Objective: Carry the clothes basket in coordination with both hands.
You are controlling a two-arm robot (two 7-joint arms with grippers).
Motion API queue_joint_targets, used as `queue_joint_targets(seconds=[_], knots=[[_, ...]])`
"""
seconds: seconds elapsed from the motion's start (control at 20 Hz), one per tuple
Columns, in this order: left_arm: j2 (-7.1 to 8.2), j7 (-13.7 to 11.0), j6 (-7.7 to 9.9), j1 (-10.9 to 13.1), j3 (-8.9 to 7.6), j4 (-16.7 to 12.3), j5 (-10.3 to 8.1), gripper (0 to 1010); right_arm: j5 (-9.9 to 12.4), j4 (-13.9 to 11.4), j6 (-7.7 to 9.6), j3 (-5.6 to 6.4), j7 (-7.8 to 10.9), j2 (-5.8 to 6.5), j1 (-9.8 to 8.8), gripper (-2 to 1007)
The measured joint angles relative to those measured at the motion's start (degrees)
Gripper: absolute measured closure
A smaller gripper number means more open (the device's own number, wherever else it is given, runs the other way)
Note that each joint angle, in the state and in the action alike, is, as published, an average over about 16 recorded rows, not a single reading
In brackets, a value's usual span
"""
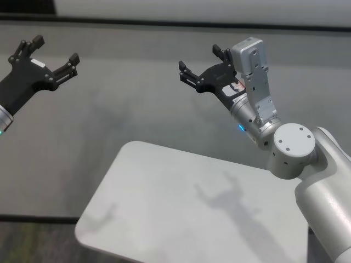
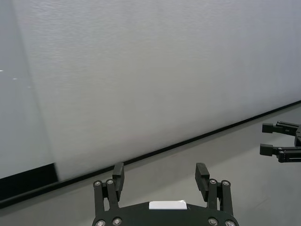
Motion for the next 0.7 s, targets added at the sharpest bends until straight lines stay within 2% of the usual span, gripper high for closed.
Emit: queue_joint_targets(seconds=[0.7], knots=[[0.0, 0.0, 0.0, 0.0, 0.0, 0.0, 0.0, 8, 0.0, 0.0, 0.0, 0.0, 0.0, 0.0, 0.0, 5]])
